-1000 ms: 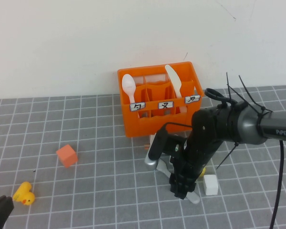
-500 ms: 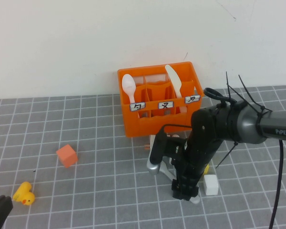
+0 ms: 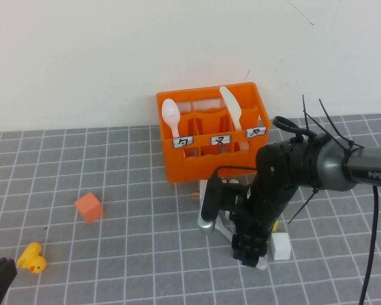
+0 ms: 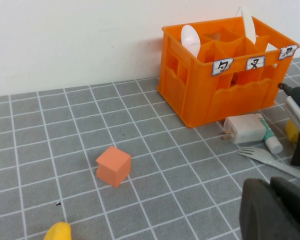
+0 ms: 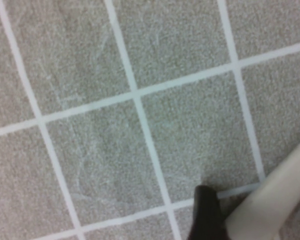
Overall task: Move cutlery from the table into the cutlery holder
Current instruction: Pick up the fork
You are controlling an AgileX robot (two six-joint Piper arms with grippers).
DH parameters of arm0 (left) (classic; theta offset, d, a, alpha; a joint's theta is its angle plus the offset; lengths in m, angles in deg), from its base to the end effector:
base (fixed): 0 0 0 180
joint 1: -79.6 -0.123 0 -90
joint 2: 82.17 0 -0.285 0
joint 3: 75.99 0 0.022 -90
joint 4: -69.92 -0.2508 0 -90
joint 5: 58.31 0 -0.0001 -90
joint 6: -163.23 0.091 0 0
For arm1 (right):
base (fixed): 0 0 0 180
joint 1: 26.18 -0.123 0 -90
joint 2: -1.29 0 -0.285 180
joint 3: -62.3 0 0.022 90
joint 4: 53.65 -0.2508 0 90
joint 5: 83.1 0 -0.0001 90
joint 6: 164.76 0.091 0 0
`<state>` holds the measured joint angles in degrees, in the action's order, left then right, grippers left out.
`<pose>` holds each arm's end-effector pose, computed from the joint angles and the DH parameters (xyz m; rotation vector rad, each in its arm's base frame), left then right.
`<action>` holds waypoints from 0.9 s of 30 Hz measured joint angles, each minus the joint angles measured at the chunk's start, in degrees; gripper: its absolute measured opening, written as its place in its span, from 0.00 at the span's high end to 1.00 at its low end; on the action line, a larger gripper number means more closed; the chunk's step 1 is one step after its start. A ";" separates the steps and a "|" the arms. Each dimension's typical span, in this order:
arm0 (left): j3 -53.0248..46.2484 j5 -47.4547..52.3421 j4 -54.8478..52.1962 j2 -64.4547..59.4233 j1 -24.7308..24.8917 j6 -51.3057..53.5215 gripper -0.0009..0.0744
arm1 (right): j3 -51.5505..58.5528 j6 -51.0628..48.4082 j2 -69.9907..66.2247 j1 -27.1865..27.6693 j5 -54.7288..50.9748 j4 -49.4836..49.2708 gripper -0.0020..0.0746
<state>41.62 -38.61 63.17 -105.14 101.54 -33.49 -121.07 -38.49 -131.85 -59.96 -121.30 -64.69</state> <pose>0.0696 -0.0242 0.2529 0.1582 1.8394 -0.3594 0.3441 0.2432 0.0992 -1.8609 2.2359 0.1407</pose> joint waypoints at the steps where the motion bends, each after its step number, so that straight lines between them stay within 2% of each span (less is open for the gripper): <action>1: 0.00 -0.08 0.00 0.00 0.00 0.00 0.99 | 0.00 0.00 0.00 -0.12 0.13 0.00 0.41; 27: 0.00 -0.36 0.31 0.00 0.00 0.01 0.99 | 0.30 0.34 0.00 -1.35 7.02 0.39 0.39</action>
<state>41.62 -38.96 63.48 -105.14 101.54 -33.48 -120.77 -38.15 -131.85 -61.31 -114.28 -64.30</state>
